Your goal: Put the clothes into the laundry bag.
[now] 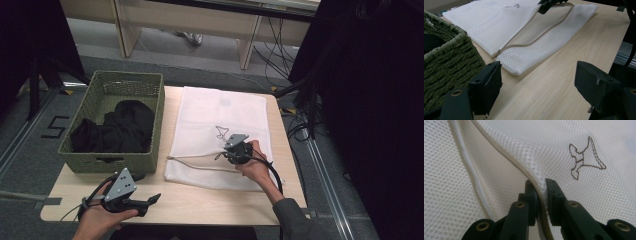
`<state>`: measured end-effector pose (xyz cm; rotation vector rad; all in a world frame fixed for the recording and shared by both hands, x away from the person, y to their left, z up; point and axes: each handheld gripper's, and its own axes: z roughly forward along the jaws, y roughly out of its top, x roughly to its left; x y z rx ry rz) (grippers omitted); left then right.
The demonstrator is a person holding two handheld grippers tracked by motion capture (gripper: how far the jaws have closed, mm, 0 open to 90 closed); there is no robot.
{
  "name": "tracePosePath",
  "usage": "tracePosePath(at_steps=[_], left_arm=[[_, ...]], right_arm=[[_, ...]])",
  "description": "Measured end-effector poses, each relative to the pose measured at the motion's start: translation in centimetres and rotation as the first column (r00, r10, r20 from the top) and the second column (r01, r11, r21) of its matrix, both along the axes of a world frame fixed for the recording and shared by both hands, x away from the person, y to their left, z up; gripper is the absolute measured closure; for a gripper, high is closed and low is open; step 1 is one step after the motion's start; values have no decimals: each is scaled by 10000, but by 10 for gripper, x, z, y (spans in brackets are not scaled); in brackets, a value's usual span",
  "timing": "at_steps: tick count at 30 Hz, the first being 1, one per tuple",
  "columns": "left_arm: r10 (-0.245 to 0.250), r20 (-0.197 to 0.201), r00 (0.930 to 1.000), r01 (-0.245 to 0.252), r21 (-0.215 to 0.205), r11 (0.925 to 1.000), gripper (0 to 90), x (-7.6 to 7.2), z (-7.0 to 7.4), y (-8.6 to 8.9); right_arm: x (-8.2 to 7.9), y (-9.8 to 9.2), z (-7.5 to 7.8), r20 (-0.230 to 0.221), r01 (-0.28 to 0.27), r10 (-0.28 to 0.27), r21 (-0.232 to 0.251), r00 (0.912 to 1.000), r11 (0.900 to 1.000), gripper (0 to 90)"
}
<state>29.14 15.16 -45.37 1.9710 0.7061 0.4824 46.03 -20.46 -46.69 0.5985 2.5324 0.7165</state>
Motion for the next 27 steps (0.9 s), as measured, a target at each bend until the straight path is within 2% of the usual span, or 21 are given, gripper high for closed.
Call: tracePosePath(at_steps=[2, 3, 4, 5, 6, 7, 8, 10, 11, 12, 14, 15, 16, 17, 19, 21, 22, 24, 27], left_arm=[[-70, 29, 10000, 71, -43, 10000, 214, 0, 0, 0], [-62, 14, 10000, 62, -74, 10000, 214, 0, 0, -1], [-193, 130, 9997, 192, 72, 9998, 214, 1, 1, 0], [-70, -8, 10000, 70, -50, 10000, 215, 0, 0, 0], [-48, 13, 10000, 48, -48, 10000, 215, 0, 1, 0], [-128, 136, 9998, 127, 30, 9999, 214, 1, 3, 1], [-128, 136, 9998, 127, 30, 9999, 214, 1, 3, 1], [-116, 194, 9997, 117, -64, 9999, 215, 1, 5, 1], [32, 131, 9999, -30, -173, 9998, 215, 1, 7, 2], [32, 131, 9999, -30, -173, 9998, 215, 1, 7, 2], [52, 415, 9991, -50, -34, 10000, 214, 4, 12, 5], [251, 362, 9990, -245, -164, 9996, 214, 5, 14, 7], [249, 392, 9989, -241, -190, 9995, 214, 7, 15, 8], [358, 391, 9986, -349, -255, 9991, 214, 9, 17, 10], [573, 461, 9973, -557, -355, 9978, 214, 13, 24, 14], [666, 524, 9964, -652, -280, 9975, 214, 17, 29, 17], [721, 527, 9960, -709, -237, 9972, 214, 19, 32, 18], [694, 540, 9961, -684, -200, 9975, 214, 24, 36, 20], [1075, 587, 9925, -1076, -4, 9942, 214, 39, 47, 31]], right_arm=[[3, 5, 4, 42, -116, 116, 140, 9999, 9998, 820], [2, 6, 5, 177, 2, -4, 153, 9998, 9999, 823], [4, 9, 7, 26, -125, 124, 141, 9999, 9998, 827], [4, 11, 9, 19, -114, 113, 231, 9999, 9997, 829], [7, 11, 10, 210, -437, 434, 150, 9988, 9989, 832], [7, 12, 14, 30, -235, 235, 272, 9997, 9994, 836], [7, 12, 14, 30, -235, 235, 272, 9997, 9994, 836], [8, 12, 20, 158, -108, 98, 655, 9998, 9978, 839], [9, 11, 28, 247, -266, 247, 780, 9994, 9966, 843], [9, 11, 28, 247, -266, 247, 780, 9994, 9966, 843], [10, 9, 36, 262, -254, 230, 951, 9994, 9951, 844], [11, 8, 39, 292, -261, 233, 959, 9993, 9950, 844], [12, 6, 42, 274, -308, 281, 1062, 9992, 9939, 845], [11, 5, 44, 165, -33, 12, 1242, 9999, 9923, 845], [14, 3, 48, 344, -309, 271, 1164, 9990, 9927, 845], [14, 2, 55, 198, -33, 4, 1422, 9998, 9898, 847], [17, 0, 57, 252, -237, 201, 1487, 9995, 9886, 847], [19, 0, 61, 222, -185, 155, 1431, 9996, 9895, 848], [21, -2, 68, 197, -243, 215, 1610, 9996, 9867, 847]])
